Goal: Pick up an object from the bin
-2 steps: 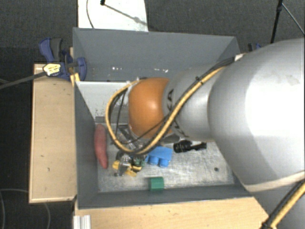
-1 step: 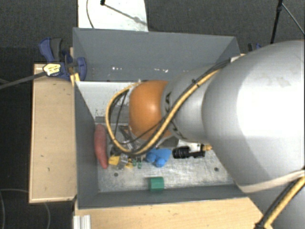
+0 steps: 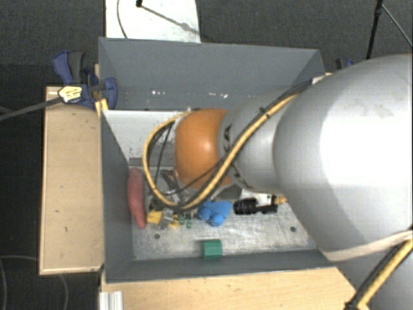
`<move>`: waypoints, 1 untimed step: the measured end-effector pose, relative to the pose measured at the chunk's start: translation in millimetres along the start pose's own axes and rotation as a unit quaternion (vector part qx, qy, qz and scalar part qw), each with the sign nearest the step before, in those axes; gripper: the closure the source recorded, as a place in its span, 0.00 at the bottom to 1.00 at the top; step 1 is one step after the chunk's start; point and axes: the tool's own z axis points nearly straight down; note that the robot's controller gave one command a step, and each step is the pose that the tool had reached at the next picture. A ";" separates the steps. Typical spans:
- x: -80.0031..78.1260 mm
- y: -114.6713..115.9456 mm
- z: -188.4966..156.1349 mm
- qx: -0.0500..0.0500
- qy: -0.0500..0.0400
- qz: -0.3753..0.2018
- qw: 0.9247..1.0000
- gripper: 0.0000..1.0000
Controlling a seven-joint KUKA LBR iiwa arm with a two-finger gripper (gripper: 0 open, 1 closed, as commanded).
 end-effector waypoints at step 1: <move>-4.2 1.8 -47.5 0.004 0.000 0.011 1.000 1.00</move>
Offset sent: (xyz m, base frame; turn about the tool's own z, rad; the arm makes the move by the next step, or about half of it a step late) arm -0.0296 0.0094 0.1369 -0.0029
